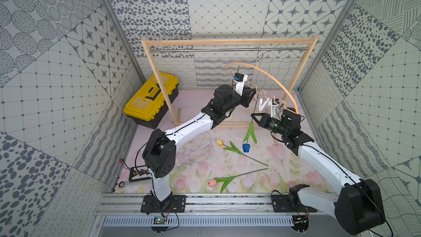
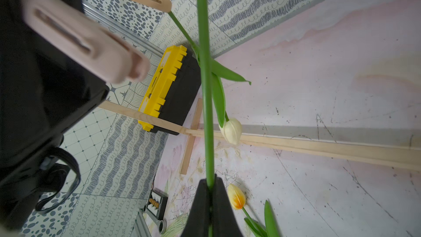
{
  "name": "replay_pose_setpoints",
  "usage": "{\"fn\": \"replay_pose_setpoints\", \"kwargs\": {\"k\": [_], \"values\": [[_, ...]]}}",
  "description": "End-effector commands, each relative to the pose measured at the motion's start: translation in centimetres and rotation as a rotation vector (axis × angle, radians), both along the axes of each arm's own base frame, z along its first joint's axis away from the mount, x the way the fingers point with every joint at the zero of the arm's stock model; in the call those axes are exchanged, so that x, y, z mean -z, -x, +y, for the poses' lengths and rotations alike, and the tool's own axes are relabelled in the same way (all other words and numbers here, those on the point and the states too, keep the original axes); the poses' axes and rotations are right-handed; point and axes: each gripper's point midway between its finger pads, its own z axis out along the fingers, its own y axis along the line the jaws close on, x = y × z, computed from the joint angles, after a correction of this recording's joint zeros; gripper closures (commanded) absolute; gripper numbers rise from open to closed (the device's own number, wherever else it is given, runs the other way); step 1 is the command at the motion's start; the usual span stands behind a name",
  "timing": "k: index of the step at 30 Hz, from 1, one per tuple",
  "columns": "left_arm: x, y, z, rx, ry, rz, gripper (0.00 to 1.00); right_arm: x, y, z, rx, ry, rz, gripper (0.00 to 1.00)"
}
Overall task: Dry the flowers on a clothes hanger
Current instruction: Clamp the flower onto the hanger.
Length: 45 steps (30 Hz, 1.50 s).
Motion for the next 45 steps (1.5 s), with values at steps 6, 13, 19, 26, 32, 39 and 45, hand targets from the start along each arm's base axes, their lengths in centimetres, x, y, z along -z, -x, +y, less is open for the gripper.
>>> {"fn": "replay_pose_setpoints", "kwargs": {"k": [6, 13, 19, 26, 32, 39, 45], "values": [[0.5, 0.5, 0.2, 0.017, 0.001, 0.020, 0.74, -6.0, -1.3, 0.2, -0.005, -0.022, -0.189, 1.00], [0.6, 0.7, 0.3, 0.016, -0.009, 0.012, 0.75, -6.5, -0.7, 0.0, -0.004, -0.009, -0.214, 1.00], [0.9, 0.9, 0.4, 0.017, -0.012, 0.014, 0.75, -6.7, -0.2, 0.2, -0.023, -0.044, -0.235, 1.00], [0.8, 1.2, 0.5, 0.023, -0.018, 0.009, 0.77, -7.2, 0.1, 0.7, -0.054, -0.076, -0.257, 1.00], [1.1, 1.1, 0.8, 0.018, -0.027, 0.010, 0.79, -7.5, 0.5, 0.7, -0.062, -0.100, -0.281, 1.00], [1.2, 1.3, 0.9, 0.021, -0.032, 0.011, 0.80, -7.9, 0.8, 0.8, -0.070, -0.124, -0.314, 1.00], [1.3, 1.4, 1.0, 0.027, -0.029, 0.017, 0.80, -8.6, 0.7, 1.0, -0.083, -0.144, -0.331, 1.00]]}}
